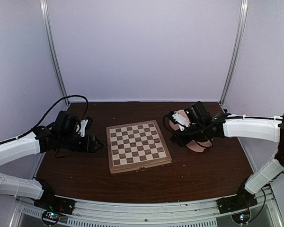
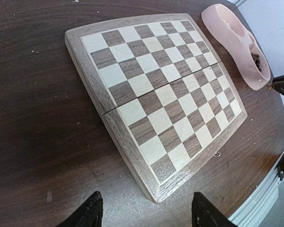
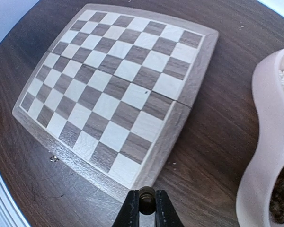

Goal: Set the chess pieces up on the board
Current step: Place the pawn at a7.

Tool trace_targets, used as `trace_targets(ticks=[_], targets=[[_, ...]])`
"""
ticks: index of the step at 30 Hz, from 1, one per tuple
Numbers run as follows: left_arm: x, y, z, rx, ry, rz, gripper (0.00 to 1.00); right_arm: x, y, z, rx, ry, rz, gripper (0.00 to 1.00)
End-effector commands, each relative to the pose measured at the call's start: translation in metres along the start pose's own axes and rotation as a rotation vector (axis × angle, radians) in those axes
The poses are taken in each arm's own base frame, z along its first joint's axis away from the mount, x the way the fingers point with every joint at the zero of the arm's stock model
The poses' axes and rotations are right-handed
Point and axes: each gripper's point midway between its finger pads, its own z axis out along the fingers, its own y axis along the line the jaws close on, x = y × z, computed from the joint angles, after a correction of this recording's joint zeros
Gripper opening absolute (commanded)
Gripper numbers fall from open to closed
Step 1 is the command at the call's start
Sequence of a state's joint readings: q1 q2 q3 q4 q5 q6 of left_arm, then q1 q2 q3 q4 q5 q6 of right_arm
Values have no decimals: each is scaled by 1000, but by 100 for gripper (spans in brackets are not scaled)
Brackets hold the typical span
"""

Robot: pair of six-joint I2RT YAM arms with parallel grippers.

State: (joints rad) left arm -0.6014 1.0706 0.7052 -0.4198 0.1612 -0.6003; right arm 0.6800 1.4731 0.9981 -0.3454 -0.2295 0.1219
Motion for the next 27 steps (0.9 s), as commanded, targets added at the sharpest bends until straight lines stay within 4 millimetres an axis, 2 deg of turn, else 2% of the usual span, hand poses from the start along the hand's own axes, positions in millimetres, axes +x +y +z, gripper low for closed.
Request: trace_targets(ticks=[1,7,15,27], targets=[[-2,-4,-1,24,-21,3,64,12,26,22,-51,14,-73,9],[0,-3,0,24,-18,-1,64,31,40,47,-18,72,-137,9],[1,-2,0,22,-17,-3,64,41,46,68,4,100,-178,9],[2,-1,1,22,-12,-5,64,20,40,79,65,48,-200,9]])
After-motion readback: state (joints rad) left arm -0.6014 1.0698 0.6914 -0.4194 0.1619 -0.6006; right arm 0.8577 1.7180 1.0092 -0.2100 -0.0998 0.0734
